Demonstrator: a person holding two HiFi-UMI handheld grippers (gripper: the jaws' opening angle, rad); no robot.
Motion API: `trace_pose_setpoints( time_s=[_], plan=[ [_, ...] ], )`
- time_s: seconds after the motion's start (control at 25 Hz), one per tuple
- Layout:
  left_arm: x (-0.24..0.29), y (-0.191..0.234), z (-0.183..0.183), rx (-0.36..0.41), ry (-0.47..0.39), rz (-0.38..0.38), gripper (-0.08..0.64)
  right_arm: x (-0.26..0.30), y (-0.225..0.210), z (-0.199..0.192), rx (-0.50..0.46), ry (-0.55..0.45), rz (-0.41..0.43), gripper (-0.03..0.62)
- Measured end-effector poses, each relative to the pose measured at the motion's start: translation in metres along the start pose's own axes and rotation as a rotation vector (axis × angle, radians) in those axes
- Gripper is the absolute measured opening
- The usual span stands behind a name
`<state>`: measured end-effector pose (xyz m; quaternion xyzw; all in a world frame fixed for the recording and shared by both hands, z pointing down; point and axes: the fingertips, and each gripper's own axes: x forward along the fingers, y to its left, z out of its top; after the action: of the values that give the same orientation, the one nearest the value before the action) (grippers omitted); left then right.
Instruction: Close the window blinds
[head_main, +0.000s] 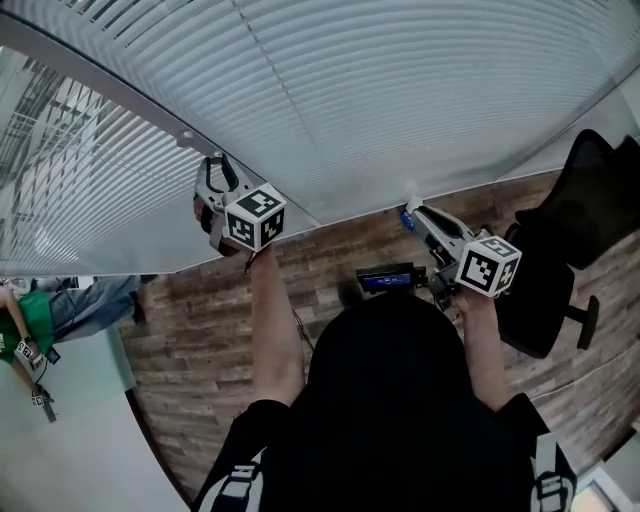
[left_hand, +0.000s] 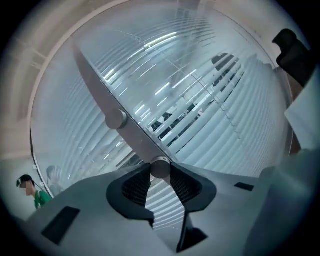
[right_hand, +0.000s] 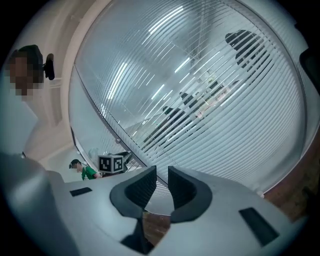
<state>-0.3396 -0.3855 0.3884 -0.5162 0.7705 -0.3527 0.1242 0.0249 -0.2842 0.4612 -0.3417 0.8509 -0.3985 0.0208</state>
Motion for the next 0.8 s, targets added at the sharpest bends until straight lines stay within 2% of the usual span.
trace_pose_setpoints(
  time_s=[0.08, 0.16, 0.2, 0.28, 0.4, 0.48, 0.56, 0.64, 0.72, 0.8],
  plan=[
    [-0.001, -0.001, 0.001, -0.009, -0.009, -0.011, 0.137, 0.001, 0.001, 0.000, -0.003, 0.003, 0.006, 0.075],
    [-0.001, -0.002, 0.002, -0.093, -0.024, -0.050, 0.137, 0.002, 0.002, -0.001, -0.006, 0.006, 0.011, 0.075],
    [-0.002, -0.004, 0.003, -0.159, -0.032, -0.079, 0.138, 0.002, 0.003, -0.001, -0.006, 0.007, 0.013, 0.075],
    [-0.006, -0.005, 0.003, -0.363, -0.047, -0.148, 0.151, 0.002, 0.004, -0.002, -0.008, 0.009, 0.015, 0.075],
    [-0.008, -0.002, -0.001, -0.754, -0.062, -0.247, 0.164, 0.003, 0.004, -0.002, -0.009, 0.007, 0.016, 0.075],
    [-0.005, 0.002, -0.004, -0.900, -0.071, -0.275, 0.164, 0.002, 0.003, -0.002, -0.008, 0.006, 0.012, 0.075],
    [-0.002, 0.007, -0.004, -0.946, -0.077, -0.269, 0.164, 0.002, 0.002, -0.001, -0.005, 0.004, 0.008, 0.075],
    [-0.001, 0.009, -0.002, -0.931, -0.086, -0.255, 0.161, 0.002, 0.001, -0.001, -0.003, 0.002, 0.006, 0.075],
    [-0.001, 0.009, -0.001, -0.858, -0.080, -0.234, 0.139, 0.001, 0.001, -0.001, -0.002, 0.002, 0.004, 0.075],
    [0.000, 0.007, -0.002, -0.709, -0.061, -0.200, 0.138, 0.001, 0.000, -0.001, -0.001, 0.001, 0.001, 0.074]
  ],
)
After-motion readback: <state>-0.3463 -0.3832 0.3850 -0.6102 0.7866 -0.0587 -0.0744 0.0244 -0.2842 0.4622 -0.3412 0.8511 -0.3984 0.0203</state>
